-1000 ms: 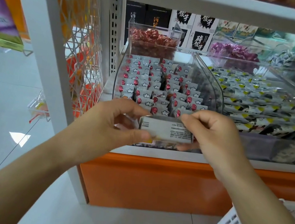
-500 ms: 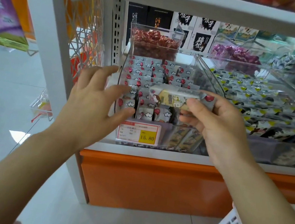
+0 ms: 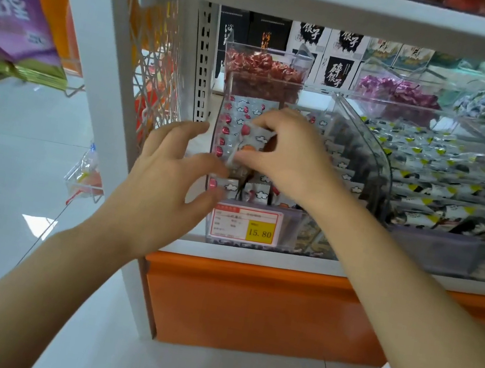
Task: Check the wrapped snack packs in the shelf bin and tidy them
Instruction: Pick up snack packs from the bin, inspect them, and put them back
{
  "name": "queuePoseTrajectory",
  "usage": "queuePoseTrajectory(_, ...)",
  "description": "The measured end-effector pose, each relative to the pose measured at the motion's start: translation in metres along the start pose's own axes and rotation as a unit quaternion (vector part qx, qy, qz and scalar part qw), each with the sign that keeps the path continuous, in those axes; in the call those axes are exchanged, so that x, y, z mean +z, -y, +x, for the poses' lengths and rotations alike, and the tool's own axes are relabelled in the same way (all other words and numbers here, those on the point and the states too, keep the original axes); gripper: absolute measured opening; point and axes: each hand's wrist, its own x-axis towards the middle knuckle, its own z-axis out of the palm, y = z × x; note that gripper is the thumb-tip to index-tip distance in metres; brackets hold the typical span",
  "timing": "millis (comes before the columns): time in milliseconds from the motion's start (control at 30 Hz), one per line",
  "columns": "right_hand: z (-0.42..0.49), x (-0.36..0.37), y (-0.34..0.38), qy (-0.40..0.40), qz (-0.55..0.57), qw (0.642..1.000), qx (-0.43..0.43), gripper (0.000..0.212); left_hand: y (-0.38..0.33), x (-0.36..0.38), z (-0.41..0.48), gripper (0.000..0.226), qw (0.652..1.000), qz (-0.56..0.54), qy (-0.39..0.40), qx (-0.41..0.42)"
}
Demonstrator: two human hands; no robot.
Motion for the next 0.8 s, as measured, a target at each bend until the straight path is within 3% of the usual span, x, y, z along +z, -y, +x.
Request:
queuePoseTrajectory(167, -0.002, 0.015, 0.0, 0.106, -0.077, 0.99, -0.05, 0.015, 0.001, -0.008, 0.004, 0.022, 0.997, -0.026, -0.058, -0.037)
queuePoseTrajectory(367, 0.022, 0.003, -0.003, 0.037, 0.014, 0.999, 0.025, 0.016, -0.001, -0.006, 0.005, 0.026, 0.998, -0.023, -0.048, -0.039)
queuePoseTrajectory(467, 0.031, 0.011, 0.002, 0.084, -0.093, 0.992, -0.012, 0.01, 0.0, -0.005, 0.006, 0.026, 0.997, -0.022, -0.056, -0.042)
queuePoseTrajectory(567, 0.035, 0.022, 0.006, 0.126, -0.233, 0.963, -0.048, 0.015, 0.0, -0.005, 0.007, 0.027, 0.997, -0.022, -0.061, -0.046)
queuePoseTrajectory(633, 0.035, 0.019, 0.008, 0.097, -0.158, 0.982, -0.04, 0.007, -0.001, -0.005, 0.008, 0.029, 0.996, -0.023, -0.068, -0.045)
queuePoseTrajectory(700, 0.03, 0.008, 0.012, 0.026, 0.011, 1.0, 0.001, 0.005, -0.001, -0.006, 0.008, 0.029, 0.996, -0.027, -0.078, -0.046)
queuePoseTrajectory(800, 0.014, -0.015, 0.014, -0.124, 0.15, 0.98, 0.042, 0.008, -0.003, -0.007, 0.007, 0.03, 0.993, -0.038, -0.099, -0.049)
